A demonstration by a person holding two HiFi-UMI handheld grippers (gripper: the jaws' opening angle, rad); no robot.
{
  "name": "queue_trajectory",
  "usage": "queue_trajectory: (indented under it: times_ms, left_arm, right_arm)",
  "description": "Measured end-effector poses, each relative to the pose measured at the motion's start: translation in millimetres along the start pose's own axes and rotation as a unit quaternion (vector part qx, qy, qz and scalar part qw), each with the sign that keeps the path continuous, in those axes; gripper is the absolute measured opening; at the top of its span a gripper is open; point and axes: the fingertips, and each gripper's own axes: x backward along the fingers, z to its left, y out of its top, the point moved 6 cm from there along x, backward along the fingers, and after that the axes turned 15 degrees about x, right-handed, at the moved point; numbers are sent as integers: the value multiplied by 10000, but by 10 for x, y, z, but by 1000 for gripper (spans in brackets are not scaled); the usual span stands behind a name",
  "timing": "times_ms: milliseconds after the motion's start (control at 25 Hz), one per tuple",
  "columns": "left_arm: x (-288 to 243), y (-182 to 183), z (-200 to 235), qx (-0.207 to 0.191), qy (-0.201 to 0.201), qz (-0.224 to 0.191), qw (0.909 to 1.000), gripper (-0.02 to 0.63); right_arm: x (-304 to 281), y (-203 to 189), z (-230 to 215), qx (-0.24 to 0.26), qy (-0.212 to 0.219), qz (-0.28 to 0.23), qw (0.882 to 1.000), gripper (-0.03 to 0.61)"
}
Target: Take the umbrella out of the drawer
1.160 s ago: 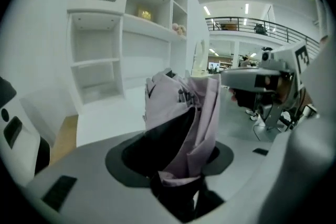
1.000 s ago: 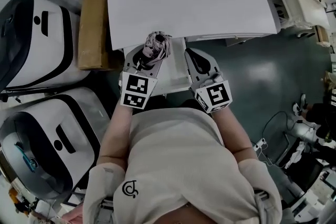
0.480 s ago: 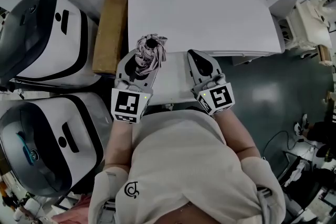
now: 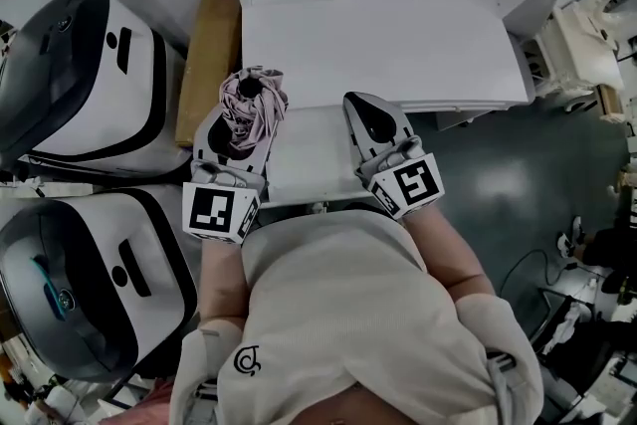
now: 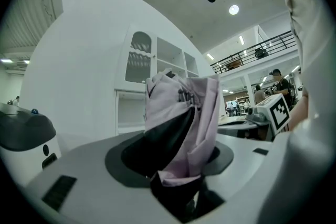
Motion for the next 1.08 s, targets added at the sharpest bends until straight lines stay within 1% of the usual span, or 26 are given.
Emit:
queue_trajectory:
  times_ms: [120,240,440,1080]
  left_arm:
    - [3,-19,18,40,52,79,9999,227]
    - [-2,-44,43,96,110,165,9998,227]
    - [-21,-115,48,76,116,332,9994,227]
    - [-74,-131,70,65,91,391,9992,229]
  right_arm:
    - [29,-2,-21,38,-145,47,9999,5]
    - [28,-27,-37,-62,-257,116,9996,5]
    - [26,-33,-4,-85,-207,149,9996,5]
    - [51,-55,78,53,-17,291,9996,4]
